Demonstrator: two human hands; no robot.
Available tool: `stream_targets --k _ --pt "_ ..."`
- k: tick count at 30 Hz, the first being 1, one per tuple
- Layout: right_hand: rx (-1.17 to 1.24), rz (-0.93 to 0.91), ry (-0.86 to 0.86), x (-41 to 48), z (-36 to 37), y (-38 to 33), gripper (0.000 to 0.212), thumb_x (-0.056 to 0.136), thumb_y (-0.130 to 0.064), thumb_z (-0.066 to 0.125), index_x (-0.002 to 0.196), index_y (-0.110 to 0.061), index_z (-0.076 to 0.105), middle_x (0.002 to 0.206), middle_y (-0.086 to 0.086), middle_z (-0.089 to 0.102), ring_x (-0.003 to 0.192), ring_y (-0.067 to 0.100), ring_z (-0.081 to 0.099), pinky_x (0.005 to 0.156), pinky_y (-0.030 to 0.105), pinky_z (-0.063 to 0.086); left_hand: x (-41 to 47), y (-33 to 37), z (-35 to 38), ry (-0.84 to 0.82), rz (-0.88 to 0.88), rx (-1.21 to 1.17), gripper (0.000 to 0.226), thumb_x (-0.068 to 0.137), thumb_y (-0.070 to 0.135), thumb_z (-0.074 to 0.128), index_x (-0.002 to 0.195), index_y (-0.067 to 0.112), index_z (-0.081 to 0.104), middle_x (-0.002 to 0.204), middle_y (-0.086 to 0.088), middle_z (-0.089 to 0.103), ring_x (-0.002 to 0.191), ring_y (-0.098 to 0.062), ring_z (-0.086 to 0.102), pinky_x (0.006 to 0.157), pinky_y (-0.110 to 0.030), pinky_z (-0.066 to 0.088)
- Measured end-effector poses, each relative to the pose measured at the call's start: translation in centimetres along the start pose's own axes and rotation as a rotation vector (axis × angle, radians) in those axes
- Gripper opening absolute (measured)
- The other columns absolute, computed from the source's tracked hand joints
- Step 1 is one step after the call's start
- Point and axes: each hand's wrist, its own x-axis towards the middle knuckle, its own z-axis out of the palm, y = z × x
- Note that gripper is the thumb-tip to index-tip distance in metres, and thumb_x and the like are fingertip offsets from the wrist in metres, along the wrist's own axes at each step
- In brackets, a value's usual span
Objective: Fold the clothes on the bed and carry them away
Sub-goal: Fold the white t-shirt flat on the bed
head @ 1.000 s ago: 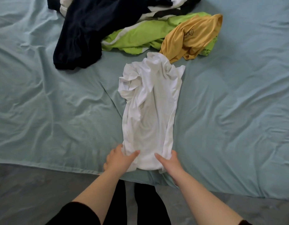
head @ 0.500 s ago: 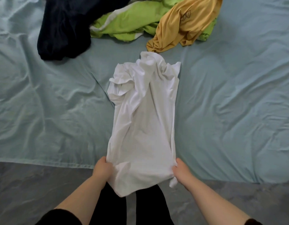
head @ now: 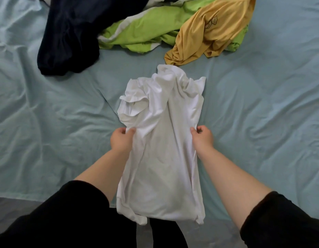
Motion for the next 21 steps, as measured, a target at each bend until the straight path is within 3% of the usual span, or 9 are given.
stream_targets --k 3,5,8,10,13,16,18,21 --pt "-0.039 0.046 0.038 -0.9 -2.1 2.1 0.018 0.091 -0.014 0.061 0.082 -0.001 0.055 0.07 0.014 0.057 0.072 0.03 0.053 0.06 0.029 0.028 0.1 -1.6 -2.4 0.088 0.001 0.059 0.024 0.092 0.028 0.06 0.099 0.006 0.066 0.088 -0.005 0.064 0.079 -0.021 0.057 0.071 -0.028 0.039" --pt "-0.127 0.103 0.04 -2.1 -4.4 4.7 0.02 0.091 -0.013 0.061 0.086 0.006 0.059 0.084 0.025 0.064 0.08 0.036 0.059 0.061 0.031 0.028 0.2 -2.7 -4.7 0.138 -0.039 0.122 0.025 0.092 0.026 0.061 0.097 0.003 0.067 0.092 -0.013 0.067 0.081 -0.025 0.059 0.075 -0.03 0.043" --pt "-0.301 0.153 -0.101 -4.0 -7.2 8.0 0.016 0.09 -0.018 0.064 0.081 -0.006 0.058 0.089 0.021 0.067 0.079 0.032 0.059 0.063 0.033 0.035 0.3 -4.2 -7.3 0.089 -0.141 0.174 0.024 0.091 0.022 0.063 0.094 -0.001 0.066 0.088 -0.02 0.068 0.081 -0.032 0.063 0.084 -0.043 0.054" --pt "-0.276 0.173 -0.153 -4.7 -7.9 8.1 0.015 0.087 -0.019 0.068 0.086 -0.008 0.057 0.09 0.015 0.065 0.083 0.031 0.061 0.071 0.036 0.044 0.0 -3.8 -7.8 0.029 -0.177 0.203 0.025 0.088 0.014 0.064 0.107 -0.002 0.065 0.091 -0.019 0.066 0.081 -0.033 0.063 0.08 -0.041 0.052" --pt "-0.244 0.047 -0.049 -3.8 -7.9 5.0 0.034 0.082 -0.027 0.073 0.106 -0.011 0.055 0.101 0.004 0.054 0.092 0.026 0.057 0.078 0.032 0.042 0.4 -1.0 -7.1 0.05 -0.026 0.273 0.051 0.082 0.012 0.067 0.13 0.006 0.05 0.123 -0.017 0.058 0.103 -0.031 0.058 0.086 -0.04 0.046" --pt "-0.338 -0.242 0.065 -1.0 -6.2 -0.4 0.028 0.084 -0.029 0.068 0.107 -0.015 0.059 0.105 0.003 0.058 0.1 0.027 0.057 0.082 0.034 0.043 2.0 3.1 -4.9 0.088 0.238 0.417 0.068 0.085 0.023 0.067 0.144 0.015 0.036 0.144 -0.015 0.038 0.128 -0.032 0.041 0.104 -0.044 0.036" --pt "-0.432 -0.376 0.103 1.2 -4.3 -4.0 0.031 0.087 -0.032 0.062 0.114 -0.017 0.06 0.116 0.005 0.061 0.113 0.028 0.054 0.091 0.037 0.039 3.1 5.6 -2.9 0.086 0.395 0.534 0.071 0.087 0.033 0.065 0.147 0.024 0.031 0.151 -0.008 0.032 0.137 -0.03 0.033 0.109 -0.046 0.031" --pt "-0.571 -0.326 -0.005 4.1 -2.0 -7.2 0.051 0.089 -0.042 0.057 0.134 -0.02 0.049 0.136 0.003 0.053 0.128 0.025 0.045 0.105 0.038 0.028 4.6 7.4 -0.7 -0.013 0.445 0.741 0.076 0.083 0.048 0.066 0.147 0.034 0.027 0.149 -0.003 0.034 0.134 -0.031 0.036 0.105 -0.048 0.034"
